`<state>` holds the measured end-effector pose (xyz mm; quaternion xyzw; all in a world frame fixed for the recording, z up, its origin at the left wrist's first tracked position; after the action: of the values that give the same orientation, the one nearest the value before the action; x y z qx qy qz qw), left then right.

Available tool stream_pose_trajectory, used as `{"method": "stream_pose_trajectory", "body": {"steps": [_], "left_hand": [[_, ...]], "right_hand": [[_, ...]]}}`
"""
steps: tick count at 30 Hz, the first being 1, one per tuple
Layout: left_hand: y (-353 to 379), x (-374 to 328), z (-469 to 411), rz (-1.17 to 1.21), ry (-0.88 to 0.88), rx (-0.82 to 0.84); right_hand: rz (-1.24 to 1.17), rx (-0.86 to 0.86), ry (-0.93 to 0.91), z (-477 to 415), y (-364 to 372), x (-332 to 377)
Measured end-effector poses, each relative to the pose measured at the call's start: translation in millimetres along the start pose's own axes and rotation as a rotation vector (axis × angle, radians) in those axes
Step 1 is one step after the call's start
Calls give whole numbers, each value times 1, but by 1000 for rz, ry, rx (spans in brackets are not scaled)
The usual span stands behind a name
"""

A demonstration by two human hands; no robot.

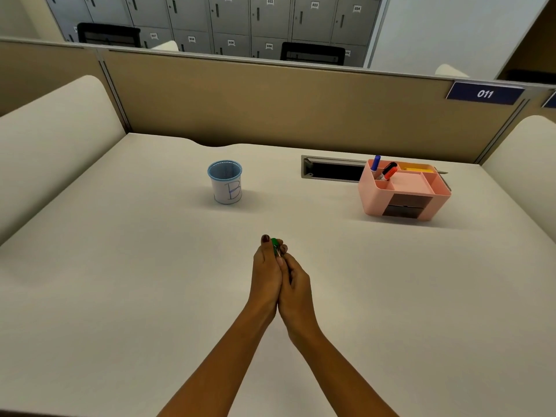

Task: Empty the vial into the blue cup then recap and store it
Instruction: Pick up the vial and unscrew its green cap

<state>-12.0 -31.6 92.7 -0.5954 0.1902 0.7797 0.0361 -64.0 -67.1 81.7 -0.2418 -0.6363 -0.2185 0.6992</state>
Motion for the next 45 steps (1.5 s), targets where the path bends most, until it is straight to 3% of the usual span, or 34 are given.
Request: {"method": "stream_pose_trajectory", "body": {"steps": [16,27,40,45], "left_hand": [[1,-21,5,74,11,-38],[5,-46,4,45,221,-25],[8,-57,5,126,192,-7],[2,-55,3,88,231,-87]], "right_hand": [[-40,40,-76,1,5,14],[-181,50,-153,0,3,36],[-257,65,-185,-2,-6,37],[-317,25,-174,-4,-10,33]]}}
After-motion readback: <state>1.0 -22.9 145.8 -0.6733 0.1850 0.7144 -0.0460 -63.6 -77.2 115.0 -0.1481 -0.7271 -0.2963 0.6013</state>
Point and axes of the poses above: each hand's wrist, its own z-axis away from the middle knuckle, its own y-axis out of the palm, x = y × z, the point moved 3 cm from there along -z, towards the middle knuckle, and after that the axes turned 1 degree about -z, right-handed, at the moved point
